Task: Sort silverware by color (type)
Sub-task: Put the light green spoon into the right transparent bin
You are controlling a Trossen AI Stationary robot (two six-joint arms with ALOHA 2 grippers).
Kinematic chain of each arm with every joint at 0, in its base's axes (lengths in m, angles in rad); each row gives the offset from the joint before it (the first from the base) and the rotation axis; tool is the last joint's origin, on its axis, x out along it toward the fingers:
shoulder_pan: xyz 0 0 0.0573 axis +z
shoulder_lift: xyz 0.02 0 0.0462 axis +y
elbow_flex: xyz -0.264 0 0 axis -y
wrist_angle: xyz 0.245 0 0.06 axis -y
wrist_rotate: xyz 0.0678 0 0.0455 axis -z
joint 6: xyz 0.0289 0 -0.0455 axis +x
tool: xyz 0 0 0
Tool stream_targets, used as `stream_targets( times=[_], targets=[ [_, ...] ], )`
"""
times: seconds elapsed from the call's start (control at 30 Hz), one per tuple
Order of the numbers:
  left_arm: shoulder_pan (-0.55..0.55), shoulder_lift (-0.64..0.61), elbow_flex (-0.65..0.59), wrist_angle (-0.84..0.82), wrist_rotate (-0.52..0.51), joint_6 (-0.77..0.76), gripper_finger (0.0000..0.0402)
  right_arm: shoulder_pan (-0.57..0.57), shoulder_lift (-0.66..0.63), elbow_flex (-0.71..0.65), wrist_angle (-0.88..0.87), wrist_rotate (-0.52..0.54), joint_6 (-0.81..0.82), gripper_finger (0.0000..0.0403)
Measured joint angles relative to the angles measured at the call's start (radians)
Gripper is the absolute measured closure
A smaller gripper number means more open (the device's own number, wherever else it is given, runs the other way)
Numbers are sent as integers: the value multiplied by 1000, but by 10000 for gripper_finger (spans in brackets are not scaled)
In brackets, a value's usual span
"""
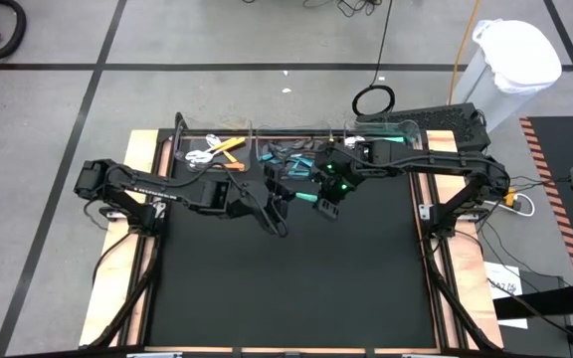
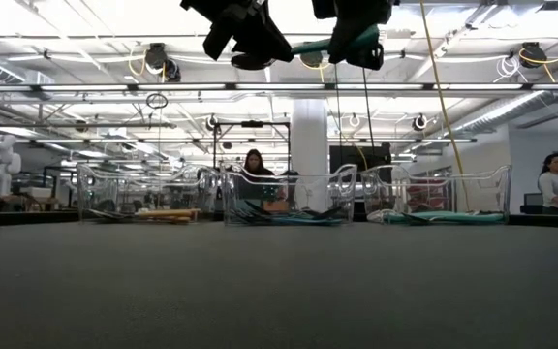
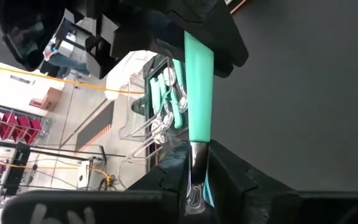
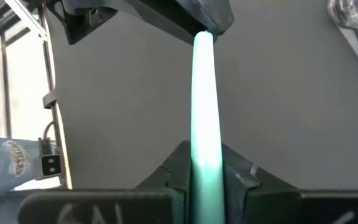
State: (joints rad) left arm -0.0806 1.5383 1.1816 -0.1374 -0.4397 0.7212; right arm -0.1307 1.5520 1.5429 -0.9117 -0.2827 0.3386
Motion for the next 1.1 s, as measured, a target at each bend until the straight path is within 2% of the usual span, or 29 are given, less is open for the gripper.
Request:
stream_targets(
  times=[0.23,0.63,0.87,1.1],
  targets=[
    [27,0,0,3,25,-15,339,-8,0,1,-58,55,-56,367],
    [117,-1,0,3,77,-100,338,-19,-27,0,-331,222,-165,367],
    [162,-1,0,-11,77,-140,338,-19,-133,0,-365,267,-195,367],
    [201,-1,0,-1,78,-139,338,-26,-280,0,-429,419,-195,367]
  ],
)
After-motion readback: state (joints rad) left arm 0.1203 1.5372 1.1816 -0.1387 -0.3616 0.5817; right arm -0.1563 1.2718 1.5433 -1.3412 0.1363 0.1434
